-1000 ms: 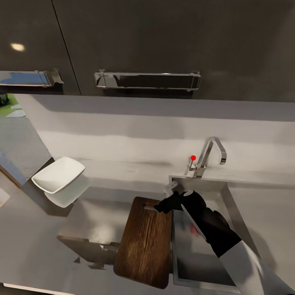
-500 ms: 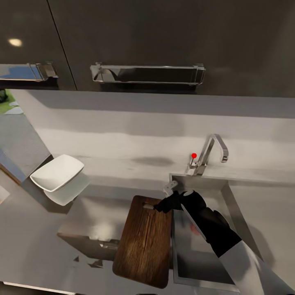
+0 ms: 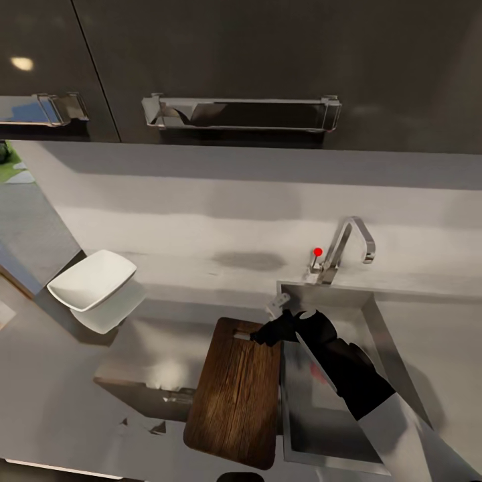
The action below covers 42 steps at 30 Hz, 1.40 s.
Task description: In the kitchen, take the Vidalia onion out of the sink, dice it on the chopping board with the paring knife, put the diced onion into the bowl on the countertop, then place both the paring knife and the chopping board into the sink.
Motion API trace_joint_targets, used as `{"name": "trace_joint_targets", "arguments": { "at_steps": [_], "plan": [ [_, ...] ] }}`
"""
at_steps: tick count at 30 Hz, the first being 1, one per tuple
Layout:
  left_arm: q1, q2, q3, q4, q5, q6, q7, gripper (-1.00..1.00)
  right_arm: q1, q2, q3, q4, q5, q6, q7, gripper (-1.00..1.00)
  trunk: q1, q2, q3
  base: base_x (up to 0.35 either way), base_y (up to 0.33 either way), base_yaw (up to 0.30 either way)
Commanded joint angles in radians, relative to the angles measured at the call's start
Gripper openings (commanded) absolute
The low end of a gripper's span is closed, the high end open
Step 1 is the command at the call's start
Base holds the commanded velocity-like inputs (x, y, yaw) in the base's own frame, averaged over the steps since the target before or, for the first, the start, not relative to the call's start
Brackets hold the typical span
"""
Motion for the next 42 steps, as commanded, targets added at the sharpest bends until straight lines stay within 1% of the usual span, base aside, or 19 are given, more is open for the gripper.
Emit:
{"name": "trace_joint_targets", "arguments": {
  "at_steps": [1,4,5,27,42],
  "plan": [
    [-0.001,0.0,0.0,0.002,0.001,-0.006,0.0,1.0,-0.001,0.0,0.001,0.027,-0.009,0.005,0.003,1.0,0.001,-0.001,-0.002,0.0,0.0,0.0],
    [-0.001,0.0,0.0,0.002,0.001,-0.006,0.0,1.0,-0.001,-0.001,0.002,0.027,-0.009,0.005,0.003,1.0,0.001,-0.001,-0.002,0.0,0.0,0.0],
    [-0.001,0.0,0.0,0.002,0.001,-0.006,0.0,1.0,-0.001,-0.001,0.002,0.027,-0.009,0.005,0.002,-1.0,0.001,-0.001,-0.002,0.0,0.0,0.0],
    [-0.001,0.0,0.0,0.003,0.001,-0.006,0.0,1.0,-0.001,0.0,0.001,0.028,-0.007,0.005,-0.004,-1.0,0.001,-0.001,-0.001,0.0,0.0,0.0],
    [-0.001,0.001,0.0,0.003,0.001,-0.006,0.0,1.0,-0.001,0.0,0.0,0.028,-0.009,0.004,-0.004,-1.0,0.001,-0.001,0.02,0.0,0.0,0.0]
  ]
}}
